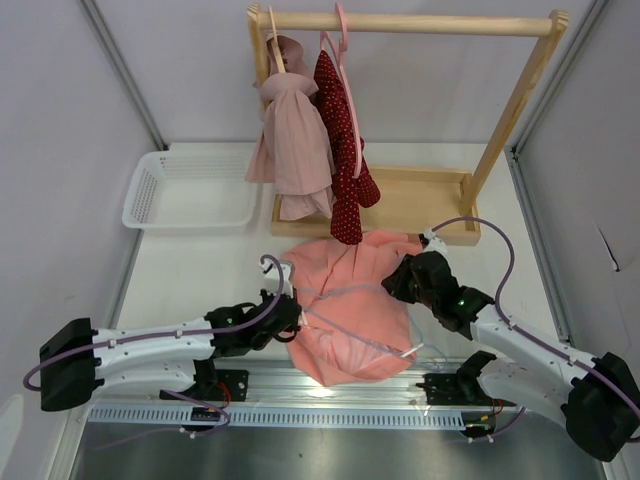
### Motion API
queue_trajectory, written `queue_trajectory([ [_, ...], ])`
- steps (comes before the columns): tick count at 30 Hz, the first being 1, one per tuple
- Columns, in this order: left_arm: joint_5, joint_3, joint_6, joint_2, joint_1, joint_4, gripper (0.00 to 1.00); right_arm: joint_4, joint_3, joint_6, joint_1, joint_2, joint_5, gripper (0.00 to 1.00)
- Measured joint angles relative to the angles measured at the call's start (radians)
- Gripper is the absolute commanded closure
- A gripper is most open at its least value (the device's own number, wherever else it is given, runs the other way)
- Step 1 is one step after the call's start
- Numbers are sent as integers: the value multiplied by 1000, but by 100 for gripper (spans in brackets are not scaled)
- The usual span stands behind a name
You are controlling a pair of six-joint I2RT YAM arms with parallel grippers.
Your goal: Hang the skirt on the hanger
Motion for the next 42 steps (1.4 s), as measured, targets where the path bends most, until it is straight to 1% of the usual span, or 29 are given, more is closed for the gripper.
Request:
queue_trajectory([
  [10,33,-6,-51,0,91,-24,100,-37,0,0,2,-26,18,100],
  [18,59,-6,-51,11,140,-29,100,-54,0,1,14,-37,29,100],
  [29,87,-6,-50,26,193,-27,100,-66,0,4,45,-39,50,100],
  [42,104,7,-41,52,222,-14,100,-71,0,7,103,-44,91,100],
])
